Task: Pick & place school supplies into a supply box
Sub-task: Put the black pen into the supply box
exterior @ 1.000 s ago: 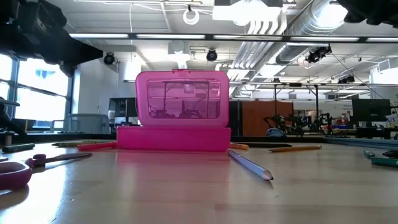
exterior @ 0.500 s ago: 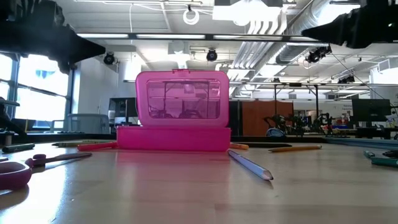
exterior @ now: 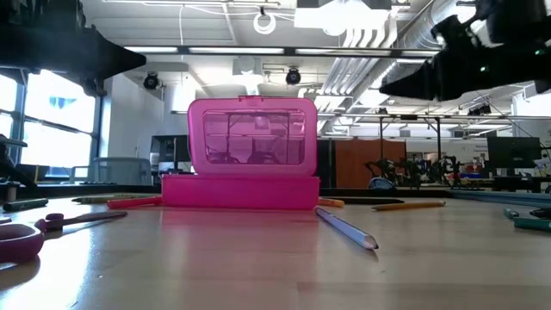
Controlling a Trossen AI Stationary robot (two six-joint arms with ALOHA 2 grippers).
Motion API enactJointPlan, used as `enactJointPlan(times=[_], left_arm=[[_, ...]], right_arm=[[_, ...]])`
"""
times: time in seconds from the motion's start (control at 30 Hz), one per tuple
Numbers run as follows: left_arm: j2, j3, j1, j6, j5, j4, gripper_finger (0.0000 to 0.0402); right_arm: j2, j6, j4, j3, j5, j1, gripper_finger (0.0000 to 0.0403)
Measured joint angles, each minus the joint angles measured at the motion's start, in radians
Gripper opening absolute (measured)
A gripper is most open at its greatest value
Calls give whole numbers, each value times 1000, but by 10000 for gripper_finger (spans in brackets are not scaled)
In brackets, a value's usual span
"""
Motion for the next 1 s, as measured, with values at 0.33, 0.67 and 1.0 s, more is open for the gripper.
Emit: enactJointPlan(times=[0.33, 0.67, 1.0], left_arm=[[0, 0, 0, 0, 0, 0, 40], [0, 0, 0, 0, 3, -1, 40], [0, 0, 0, -2, 39, -2, 40]], right_arm=[[354, 200, 54, 95, -119, -100, 99], [728, 95, 73, 231, -220, -179, 87], [858, 45, 186, 222, -296, -200, 87]])
